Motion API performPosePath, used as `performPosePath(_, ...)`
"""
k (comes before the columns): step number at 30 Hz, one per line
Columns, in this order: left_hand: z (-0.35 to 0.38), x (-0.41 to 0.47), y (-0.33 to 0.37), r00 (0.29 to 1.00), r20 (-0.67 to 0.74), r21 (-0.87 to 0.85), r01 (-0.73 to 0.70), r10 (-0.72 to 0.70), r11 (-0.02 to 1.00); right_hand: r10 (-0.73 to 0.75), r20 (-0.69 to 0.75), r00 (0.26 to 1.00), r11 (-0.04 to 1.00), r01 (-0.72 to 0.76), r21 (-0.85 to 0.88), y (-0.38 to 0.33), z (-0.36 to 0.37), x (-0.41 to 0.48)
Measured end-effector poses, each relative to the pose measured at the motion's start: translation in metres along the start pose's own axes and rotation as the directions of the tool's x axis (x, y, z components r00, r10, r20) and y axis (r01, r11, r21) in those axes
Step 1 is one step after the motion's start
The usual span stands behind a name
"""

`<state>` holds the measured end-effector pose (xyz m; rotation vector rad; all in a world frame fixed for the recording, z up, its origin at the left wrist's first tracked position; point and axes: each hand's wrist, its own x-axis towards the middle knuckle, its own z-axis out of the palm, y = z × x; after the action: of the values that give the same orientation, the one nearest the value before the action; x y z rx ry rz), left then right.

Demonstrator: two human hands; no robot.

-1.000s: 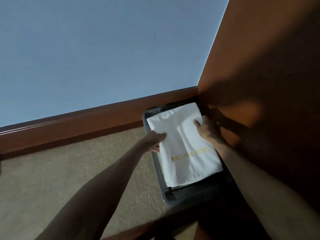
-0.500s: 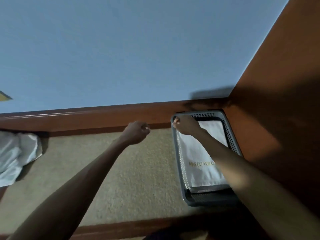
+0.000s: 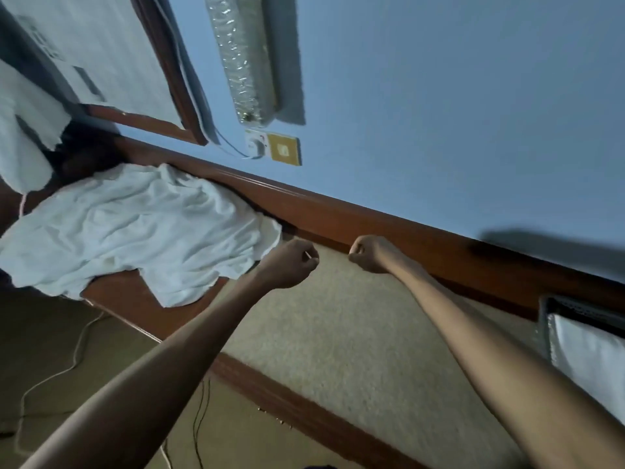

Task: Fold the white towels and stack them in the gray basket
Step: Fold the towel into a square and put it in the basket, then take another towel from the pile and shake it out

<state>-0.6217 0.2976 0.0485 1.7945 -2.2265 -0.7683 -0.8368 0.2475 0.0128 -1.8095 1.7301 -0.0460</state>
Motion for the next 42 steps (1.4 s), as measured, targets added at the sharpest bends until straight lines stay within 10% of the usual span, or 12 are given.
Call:
performPosePath(23, -0.175, -0.113, -0.369, 0.854, -0.22, -0.149, 0.449, -0.472, 0.881, -0.397, 0.26, 0.88, 0.888, 0.44, -0.131, -0.402, 0.177, 0.145)
performPosePath(42, -0.268, 0.009, -0.586, 0.859, -0.104, -0.078, 0.496, -0.502, 0.865, -0.242, 0.218, 0.945, 0.949, 0.278, -0.151, -0.541, 0.221, 0.36)
